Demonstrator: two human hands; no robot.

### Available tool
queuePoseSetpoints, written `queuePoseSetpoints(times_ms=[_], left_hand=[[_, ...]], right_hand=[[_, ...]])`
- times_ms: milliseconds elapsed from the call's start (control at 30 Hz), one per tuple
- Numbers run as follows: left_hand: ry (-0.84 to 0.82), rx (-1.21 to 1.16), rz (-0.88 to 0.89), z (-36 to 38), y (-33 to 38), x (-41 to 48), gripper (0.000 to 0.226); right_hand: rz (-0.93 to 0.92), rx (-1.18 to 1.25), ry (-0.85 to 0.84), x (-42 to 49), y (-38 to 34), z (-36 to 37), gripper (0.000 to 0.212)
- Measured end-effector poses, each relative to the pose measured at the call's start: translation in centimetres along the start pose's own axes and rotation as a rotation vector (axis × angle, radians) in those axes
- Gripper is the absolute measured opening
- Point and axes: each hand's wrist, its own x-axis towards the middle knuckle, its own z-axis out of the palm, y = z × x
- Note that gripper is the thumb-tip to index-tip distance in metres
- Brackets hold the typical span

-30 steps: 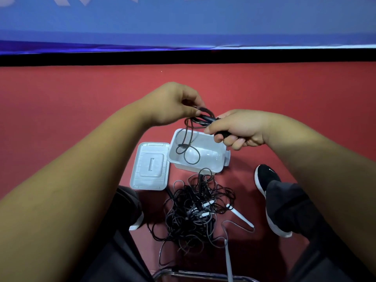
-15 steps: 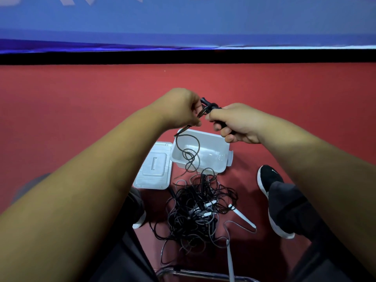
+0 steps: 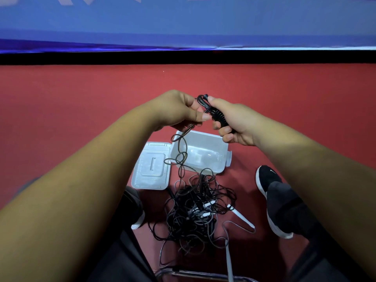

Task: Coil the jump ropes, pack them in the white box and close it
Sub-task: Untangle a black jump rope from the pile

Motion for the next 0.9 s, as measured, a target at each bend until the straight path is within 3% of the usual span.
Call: queuePoseSetpoints(times_ms=[200,300,500,633,767,900], left_hand=[[-0.259,-0.315,-0.116,-0.6,-0.8,0.1,0.031],[-0.312,-0.294,-0.136,-0.7,-0.7,-0.1,0.035],[-0.054,-0.006,-0.114,0.7,-0.1,0.0,0.016],[0.114,-0.065,-0.079,1.3,-0.2,0.3,0.004],[0.035,-0.293,0.012,0.5,0.5,-0.2,0.006],[-0.036,-0.312,0.098,-0.6,0.7,-0.4,0.014]], right_hand=[[-0.020,0.010,0.008,-0.1,-0.2,-0.9,0.049],[-0.033,-0.006,0.017,-0.3,-0.3,-1.1,0.049],[-0.022,0.048,0.013,-0.1,-0.1,-1.0,0.048],[0.000,0.077,0.004,0.2,-0.1,-1.2,0.044],[0.015,0.146,0.026,0.2,-0.4,-1.0,0.041],[0.022,0.213,0.027,0.1,-0.9,-1.2,0.041]])
